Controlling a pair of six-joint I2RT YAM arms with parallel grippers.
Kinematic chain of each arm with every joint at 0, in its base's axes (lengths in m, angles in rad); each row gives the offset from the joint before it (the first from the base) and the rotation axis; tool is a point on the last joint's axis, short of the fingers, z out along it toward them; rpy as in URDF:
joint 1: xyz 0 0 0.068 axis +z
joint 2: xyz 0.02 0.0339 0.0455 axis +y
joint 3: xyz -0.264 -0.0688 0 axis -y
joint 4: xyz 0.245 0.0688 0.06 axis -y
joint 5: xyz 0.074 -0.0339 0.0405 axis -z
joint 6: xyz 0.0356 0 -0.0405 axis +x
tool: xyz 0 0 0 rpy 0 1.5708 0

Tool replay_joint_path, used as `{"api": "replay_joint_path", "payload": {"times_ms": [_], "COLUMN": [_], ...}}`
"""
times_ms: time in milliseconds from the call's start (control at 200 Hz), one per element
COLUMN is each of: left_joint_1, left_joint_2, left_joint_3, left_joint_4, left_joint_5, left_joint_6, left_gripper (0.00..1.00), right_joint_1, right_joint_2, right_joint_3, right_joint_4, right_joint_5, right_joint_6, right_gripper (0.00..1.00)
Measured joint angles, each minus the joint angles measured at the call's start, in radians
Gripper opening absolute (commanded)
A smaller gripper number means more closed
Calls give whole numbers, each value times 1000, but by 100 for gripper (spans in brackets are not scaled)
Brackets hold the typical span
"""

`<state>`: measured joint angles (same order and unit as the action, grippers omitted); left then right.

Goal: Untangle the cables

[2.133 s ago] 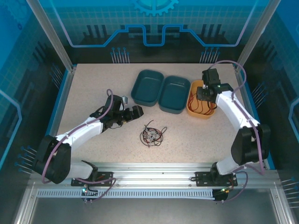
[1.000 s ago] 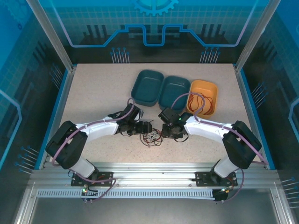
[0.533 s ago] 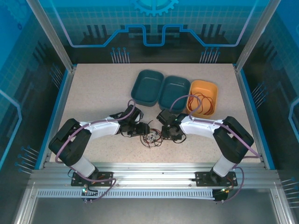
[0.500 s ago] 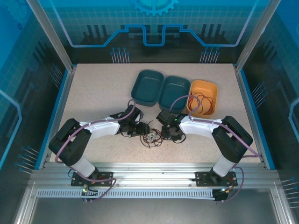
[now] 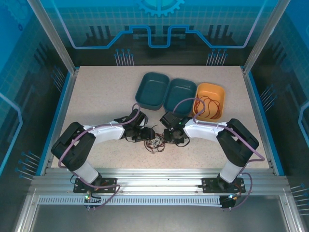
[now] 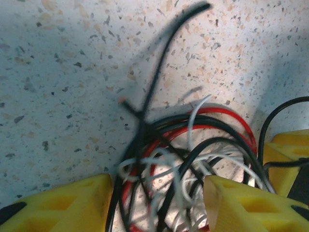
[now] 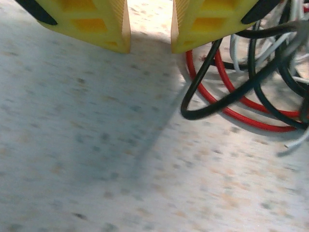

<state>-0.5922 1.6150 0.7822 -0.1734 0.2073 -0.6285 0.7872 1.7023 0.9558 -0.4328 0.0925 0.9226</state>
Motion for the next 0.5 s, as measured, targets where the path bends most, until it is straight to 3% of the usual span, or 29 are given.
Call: {"api": "replay_joint_path", "payload": {"times_ms": [255, 500], "left_joint_1": [0, 2], "left_joint_2": [0, 0], "left_joint_3": [0, 0], "left_joint_4": [6, 5], "left_joint_5": [5, 5], "left_joint_6": [-1, -2], "left_gripper": [58, 52], "right_joint_1": [0, 4], "right_joint_2": [7, 50], "right_joint_3": [6, 48], "right_joint_4": [72, 55], "right_joint_5": [-28, -25], "right_joint_6": [-3, -6], "right_gripper": [29, 28]}}
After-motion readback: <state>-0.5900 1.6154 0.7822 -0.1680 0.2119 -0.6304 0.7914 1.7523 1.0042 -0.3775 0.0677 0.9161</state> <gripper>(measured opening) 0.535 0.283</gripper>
